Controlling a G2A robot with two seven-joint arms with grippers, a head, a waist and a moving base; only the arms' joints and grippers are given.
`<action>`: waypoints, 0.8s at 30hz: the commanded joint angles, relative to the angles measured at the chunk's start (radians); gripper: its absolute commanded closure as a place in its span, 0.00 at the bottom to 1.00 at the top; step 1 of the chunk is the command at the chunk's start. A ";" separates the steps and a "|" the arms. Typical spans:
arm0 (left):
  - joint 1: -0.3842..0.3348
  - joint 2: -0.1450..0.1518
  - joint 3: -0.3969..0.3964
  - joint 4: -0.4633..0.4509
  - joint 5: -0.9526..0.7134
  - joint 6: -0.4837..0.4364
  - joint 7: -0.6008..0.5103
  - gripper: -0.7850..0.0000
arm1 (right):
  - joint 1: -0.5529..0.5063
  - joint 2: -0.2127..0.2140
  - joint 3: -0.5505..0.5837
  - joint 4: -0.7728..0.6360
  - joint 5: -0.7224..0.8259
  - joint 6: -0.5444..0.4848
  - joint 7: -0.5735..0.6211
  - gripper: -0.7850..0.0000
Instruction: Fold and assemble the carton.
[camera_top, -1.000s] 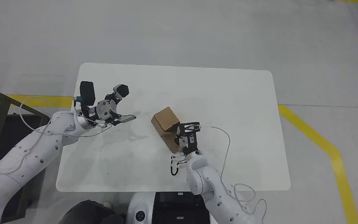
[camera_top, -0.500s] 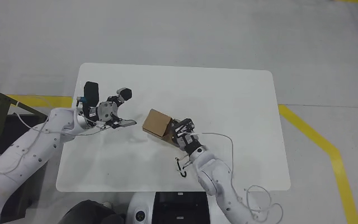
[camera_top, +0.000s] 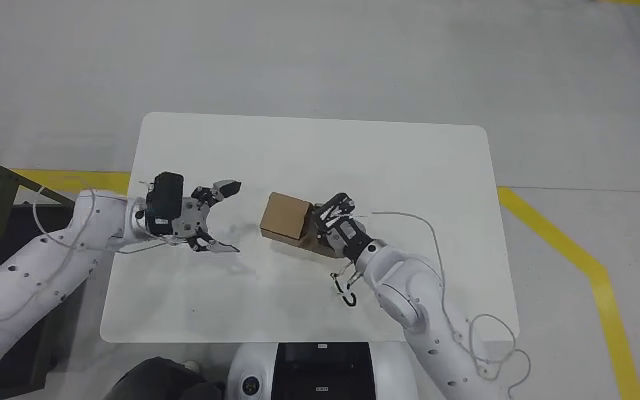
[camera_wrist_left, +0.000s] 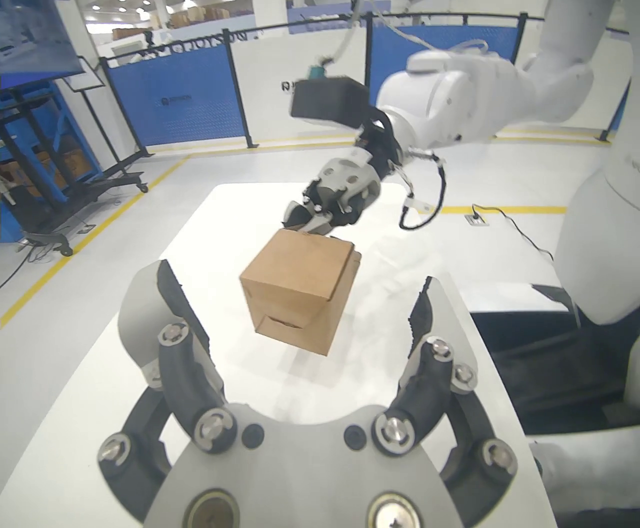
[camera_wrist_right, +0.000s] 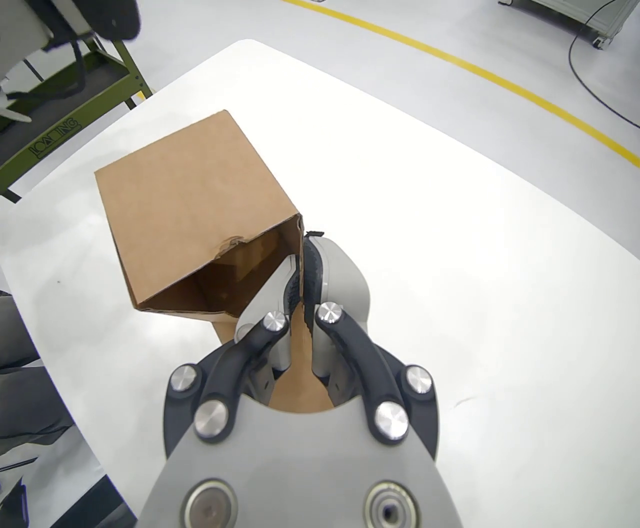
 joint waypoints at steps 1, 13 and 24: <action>-0.002 0.002 0.007 -0.009 0.037 0.022 0.022 0.00 | 0.000 0.000 0.000 0.000 -0.002 0.001 -0.002 1.00; -0.002 0.002 0.007 -0.009 0.037 0.022 0.022 0.00 | -0.002 0.001 -0.002 0.003 -0.007 0.003 -0.019 1.00; -0.022 -0.032 0.010 0.020 0.020 0.070 -0.175 0.00 | 0.068 0.011 -0.002 0.031 -0.022 -0.138 -0.068 1.00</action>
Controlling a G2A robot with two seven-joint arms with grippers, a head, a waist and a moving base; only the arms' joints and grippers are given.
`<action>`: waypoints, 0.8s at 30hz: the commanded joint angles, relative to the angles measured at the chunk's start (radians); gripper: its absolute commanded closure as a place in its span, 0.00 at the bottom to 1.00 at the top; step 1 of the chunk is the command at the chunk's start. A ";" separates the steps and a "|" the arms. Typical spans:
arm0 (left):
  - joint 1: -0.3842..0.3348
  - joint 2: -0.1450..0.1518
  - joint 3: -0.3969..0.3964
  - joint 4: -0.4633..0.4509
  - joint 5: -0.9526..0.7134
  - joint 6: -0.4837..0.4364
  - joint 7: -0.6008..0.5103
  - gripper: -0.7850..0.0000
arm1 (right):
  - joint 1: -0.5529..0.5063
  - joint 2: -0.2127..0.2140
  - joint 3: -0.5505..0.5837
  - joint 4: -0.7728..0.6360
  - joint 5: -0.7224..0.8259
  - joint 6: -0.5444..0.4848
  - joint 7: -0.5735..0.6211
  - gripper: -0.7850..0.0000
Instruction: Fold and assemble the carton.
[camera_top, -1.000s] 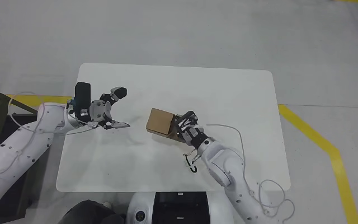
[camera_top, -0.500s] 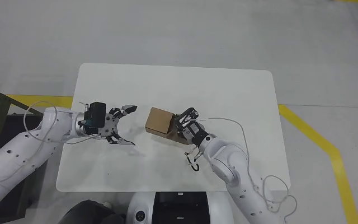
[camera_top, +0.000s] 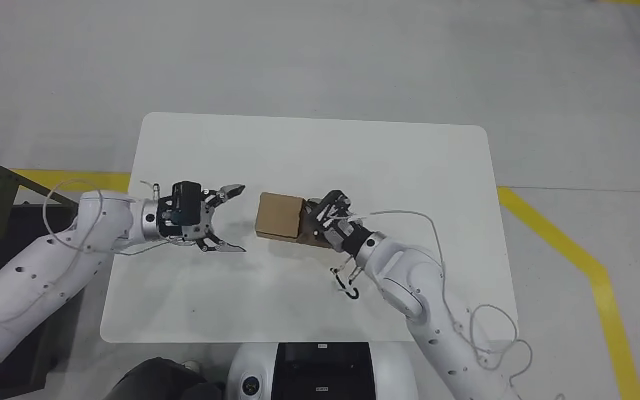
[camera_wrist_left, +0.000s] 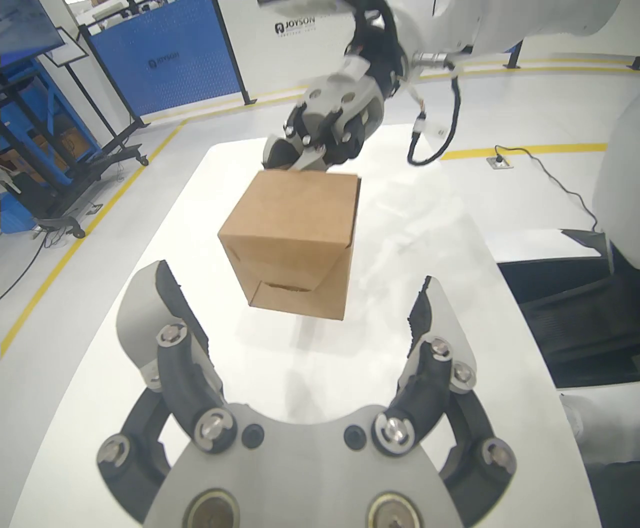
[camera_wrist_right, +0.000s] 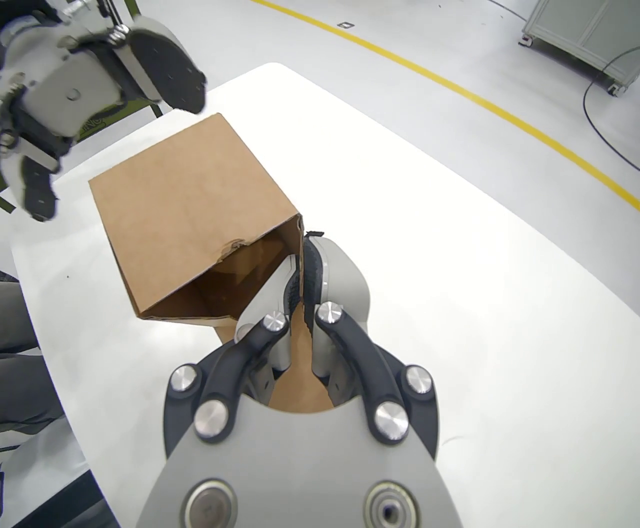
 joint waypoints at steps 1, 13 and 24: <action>-0.015 -0.015 0.009 0.007 -0.007 0.000 -0.028 0.00 | 0.014 0.001 -0.004 0.004 -0.001 -0.019 0.007 1.00; -0.116 -0.105 0.084 0.085 0.009 -0.074 -0.053 0.00 | 0.053 0.002 -0.034 0.028 -0.006 -0.024 -0.008 1.00; -0.153 -0.152 0.108 0.166 0.042 -0.116 -0.006 0.00 | 0.057 0.008 -0.038 0.020 -0.008 -0.035 -0.001 1.00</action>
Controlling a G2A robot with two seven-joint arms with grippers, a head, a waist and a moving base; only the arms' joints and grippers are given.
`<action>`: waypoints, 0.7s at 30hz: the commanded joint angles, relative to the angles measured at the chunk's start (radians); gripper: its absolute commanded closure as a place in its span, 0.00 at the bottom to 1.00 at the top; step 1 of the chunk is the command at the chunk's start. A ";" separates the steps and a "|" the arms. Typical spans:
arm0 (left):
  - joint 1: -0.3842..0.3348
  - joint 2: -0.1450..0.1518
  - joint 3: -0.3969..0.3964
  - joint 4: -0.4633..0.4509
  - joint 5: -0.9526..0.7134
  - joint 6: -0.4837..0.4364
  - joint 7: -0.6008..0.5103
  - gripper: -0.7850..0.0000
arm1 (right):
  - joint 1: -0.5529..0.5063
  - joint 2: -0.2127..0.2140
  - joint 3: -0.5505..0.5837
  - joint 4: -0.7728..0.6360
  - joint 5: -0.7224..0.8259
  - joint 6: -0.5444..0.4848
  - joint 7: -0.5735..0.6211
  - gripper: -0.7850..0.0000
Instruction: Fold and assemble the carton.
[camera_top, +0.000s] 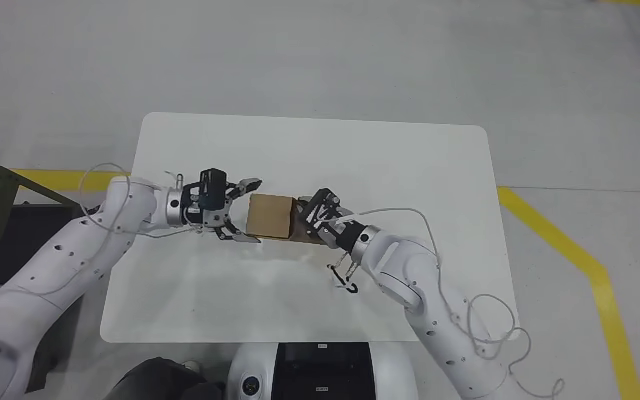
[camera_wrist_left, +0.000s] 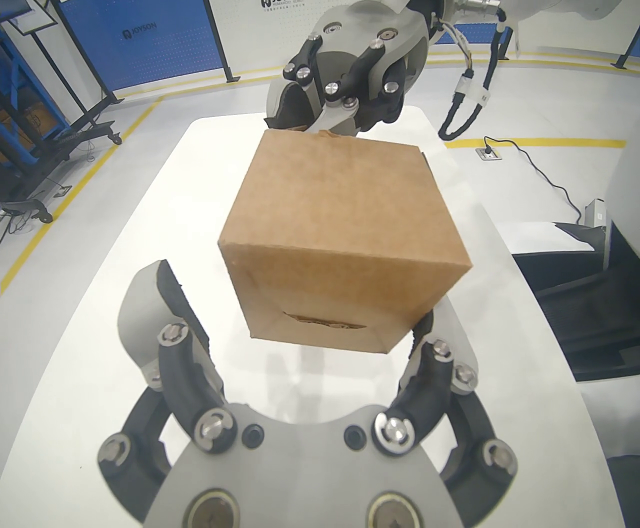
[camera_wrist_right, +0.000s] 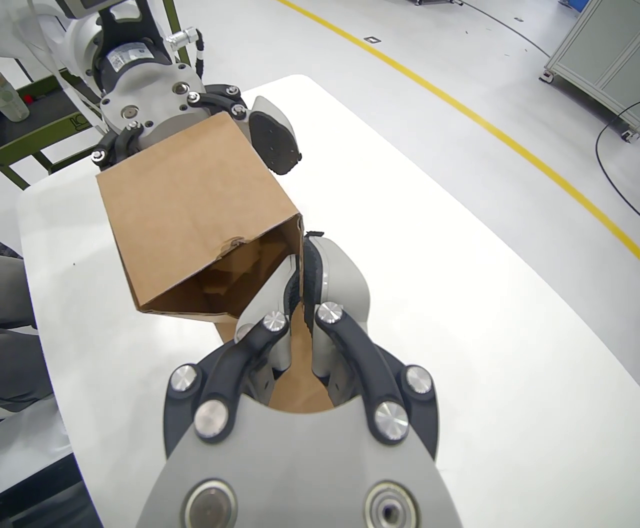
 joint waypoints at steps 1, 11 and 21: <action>-0.004 -0.006 0.002 0.008 0.008 -0.011 0.011 0.00 | 0.002 0.001 -0.003 0.002 -0.001 0.000 -0.001 1.00; -0.014 -0.026 0.009 0.033 0.045 -0.041 0.059 0.68 | 0.018 0.004 -0.013 0.016 -0.006 -0.005 0.001 1.00; -0.022 -0.035 0.022 0.053 0.045 -0.041 0.078 0.82 | 0.031 0.006 -0.025 0.023 -0.012 0.000 -0.006 0.69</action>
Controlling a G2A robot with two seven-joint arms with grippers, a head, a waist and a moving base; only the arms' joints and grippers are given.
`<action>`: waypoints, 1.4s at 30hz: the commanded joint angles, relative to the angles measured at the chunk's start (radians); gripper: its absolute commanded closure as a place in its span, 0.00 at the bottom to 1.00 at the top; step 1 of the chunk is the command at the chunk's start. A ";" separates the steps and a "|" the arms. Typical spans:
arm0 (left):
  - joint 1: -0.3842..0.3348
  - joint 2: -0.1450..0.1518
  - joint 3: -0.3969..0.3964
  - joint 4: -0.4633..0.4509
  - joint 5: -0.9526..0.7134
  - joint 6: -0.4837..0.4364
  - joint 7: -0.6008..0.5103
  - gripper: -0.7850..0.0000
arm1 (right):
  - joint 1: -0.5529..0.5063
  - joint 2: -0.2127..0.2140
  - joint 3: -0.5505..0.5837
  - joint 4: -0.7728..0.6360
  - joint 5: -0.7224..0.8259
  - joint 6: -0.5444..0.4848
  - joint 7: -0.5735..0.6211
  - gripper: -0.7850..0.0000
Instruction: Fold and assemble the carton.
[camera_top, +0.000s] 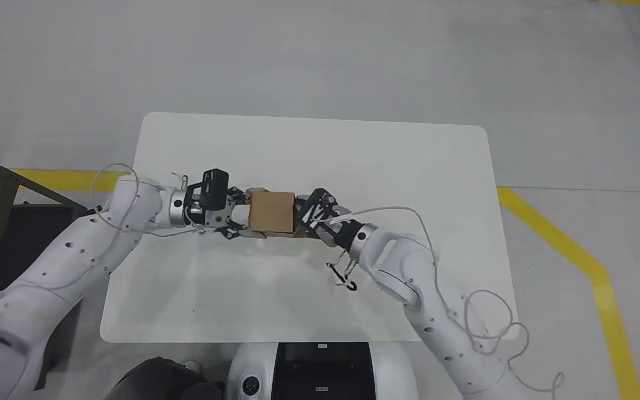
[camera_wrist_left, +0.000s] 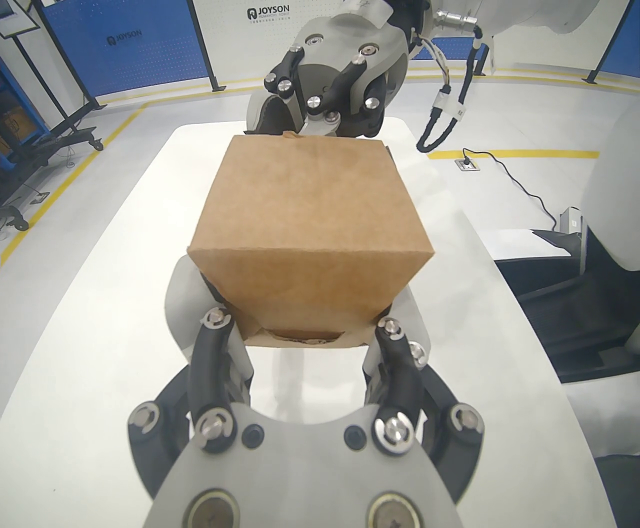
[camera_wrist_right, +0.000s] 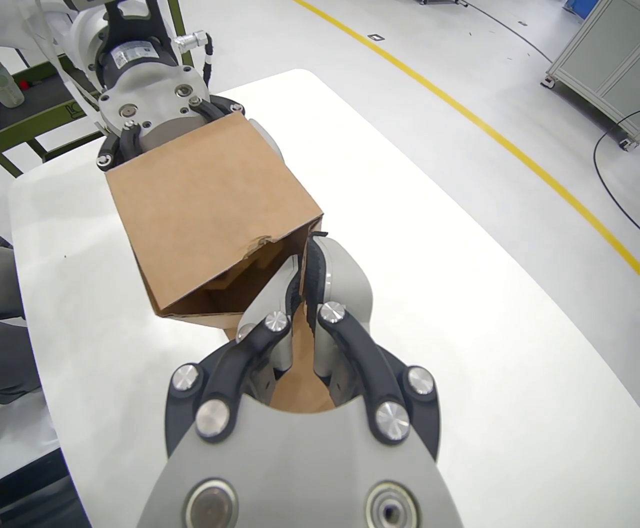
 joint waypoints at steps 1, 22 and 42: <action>-0.002 -0.001 0.002 0.003 -0.003 0.000 0.003 0.82 | 0.001 0.000 -0.001 0.001 0.001 0.003 -0.002 0.25; 0.024 0.018 -0.034 0.033 -0.077 0.029 0.038 0.99 | -0.123 0.018 0.231 0.020 0.649 0.116 0.140 0.00; 0.060 0.070 -0.034 -0.077 -0.128 0.078 0.087 1.00 | -0.070 0.024 0.268 0.177 1.316 0.046 0.398 0.00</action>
